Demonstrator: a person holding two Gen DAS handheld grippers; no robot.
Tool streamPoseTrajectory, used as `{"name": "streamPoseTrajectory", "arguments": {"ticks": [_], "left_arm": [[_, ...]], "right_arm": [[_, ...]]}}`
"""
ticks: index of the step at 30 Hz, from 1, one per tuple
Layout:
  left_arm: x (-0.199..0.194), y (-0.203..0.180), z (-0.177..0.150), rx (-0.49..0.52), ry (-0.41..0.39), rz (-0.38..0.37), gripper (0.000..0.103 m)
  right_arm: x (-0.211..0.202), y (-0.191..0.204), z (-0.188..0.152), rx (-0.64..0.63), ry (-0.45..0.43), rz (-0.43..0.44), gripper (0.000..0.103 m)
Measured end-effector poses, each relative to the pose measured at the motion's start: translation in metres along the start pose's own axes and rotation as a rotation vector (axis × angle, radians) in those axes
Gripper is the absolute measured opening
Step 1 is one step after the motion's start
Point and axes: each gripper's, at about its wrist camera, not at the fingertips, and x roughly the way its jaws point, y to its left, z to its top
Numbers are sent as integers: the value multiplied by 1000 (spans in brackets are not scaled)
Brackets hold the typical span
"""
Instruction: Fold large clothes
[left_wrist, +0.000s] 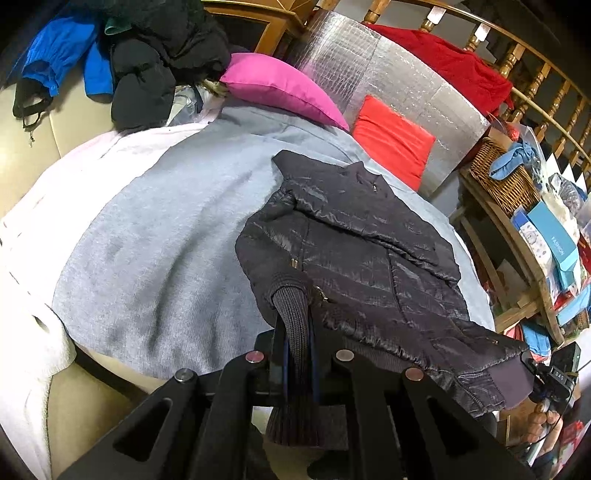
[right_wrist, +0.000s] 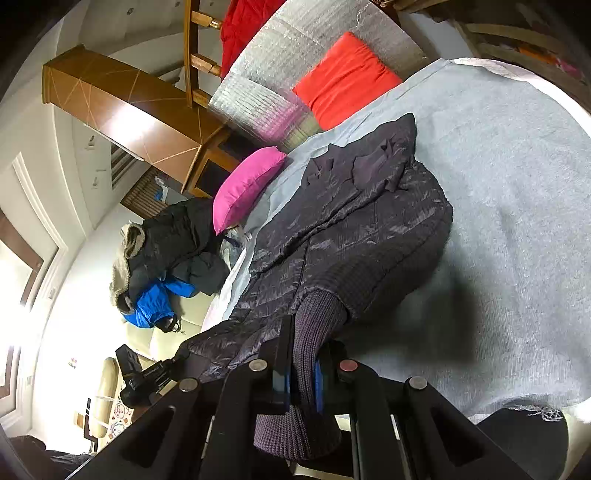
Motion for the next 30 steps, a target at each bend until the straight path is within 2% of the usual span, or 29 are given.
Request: {"name": "streamPoseTrajectory", "arguments": {"ticks": [14,24,27,30], "left_arm": [[-3,-10,22,26,-27,-34,9],[0,-28,68,60,-90,-61,9],[4,-38,84,74,-124,-46,9],[11,-49,97,88,-142,7,9]], "right_arm": [[0,3,15,-13,-28,13,9],[7,27,53,-79,-68,34,9],[8,33,67,-89,-98,39,9],[12,37,82,-95,-122,34,9]]}}
